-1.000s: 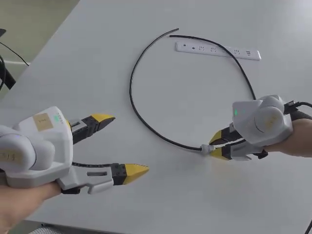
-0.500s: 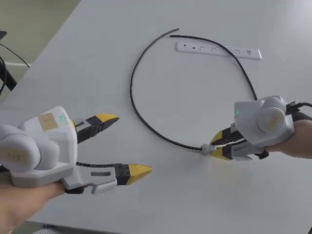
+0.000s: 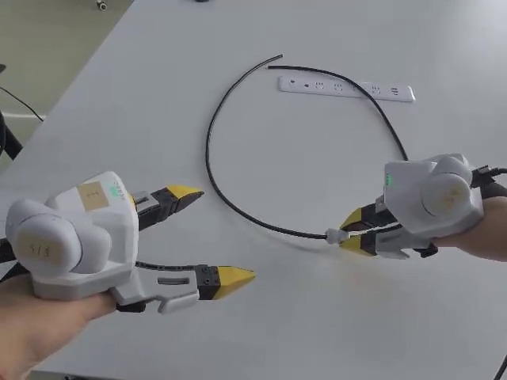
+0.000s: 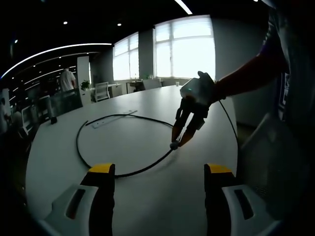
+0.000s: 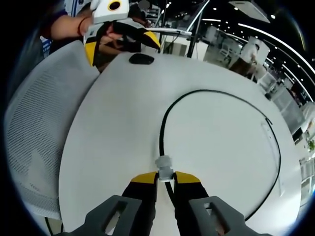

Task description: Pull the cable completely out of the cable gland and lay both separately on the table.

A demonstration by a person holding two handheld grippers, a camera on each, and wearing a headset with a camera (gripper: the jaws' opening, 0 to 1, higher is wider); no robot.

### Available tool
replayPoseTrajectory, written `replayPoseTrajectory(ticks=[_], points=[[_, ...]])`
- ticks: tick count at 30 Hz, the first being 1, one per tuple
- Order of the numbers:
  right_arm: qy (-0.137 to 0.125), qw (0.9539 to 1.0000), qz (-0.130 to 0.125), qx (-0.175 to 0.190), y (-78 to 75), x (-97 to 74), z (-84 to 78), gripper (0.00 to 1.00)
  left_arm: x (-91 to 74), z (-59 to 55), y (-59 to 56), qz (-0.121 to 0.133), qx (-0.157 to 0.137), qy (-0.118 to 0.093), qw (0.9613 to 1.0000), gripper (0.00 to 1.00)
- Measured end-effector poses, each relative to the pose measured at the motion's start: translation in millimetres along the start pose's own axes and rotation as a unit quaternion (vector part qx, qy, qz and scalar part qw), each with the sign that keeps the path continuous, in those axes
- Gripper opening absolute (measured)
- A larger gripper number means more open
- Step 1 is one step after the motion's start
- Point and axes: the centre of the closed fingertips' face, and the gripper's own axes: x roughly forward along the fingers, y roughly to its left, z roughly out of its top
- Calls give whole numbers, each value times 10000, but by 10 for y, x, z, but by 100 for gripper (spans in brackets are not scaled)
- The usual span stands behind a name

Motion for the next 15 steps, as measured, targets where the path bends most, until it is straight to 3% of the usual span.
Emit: replayPoseTrajectory(ticks=[4, 10, 15], points=[[-116, 9998, -186, -6, -20, -107, 122, 7, 39, 91, -16, -70, 119, -44, 9999, 74], [-367, 9978, -508, -220, -17, -401, 518, 7, 115, 315, -69, -278, 429, -227, 9984, 72], [-450, 9960, -660, -410, -19, -580, 745, 7, 170, 482, -131, -442, 623, -338, 9965, 72]])
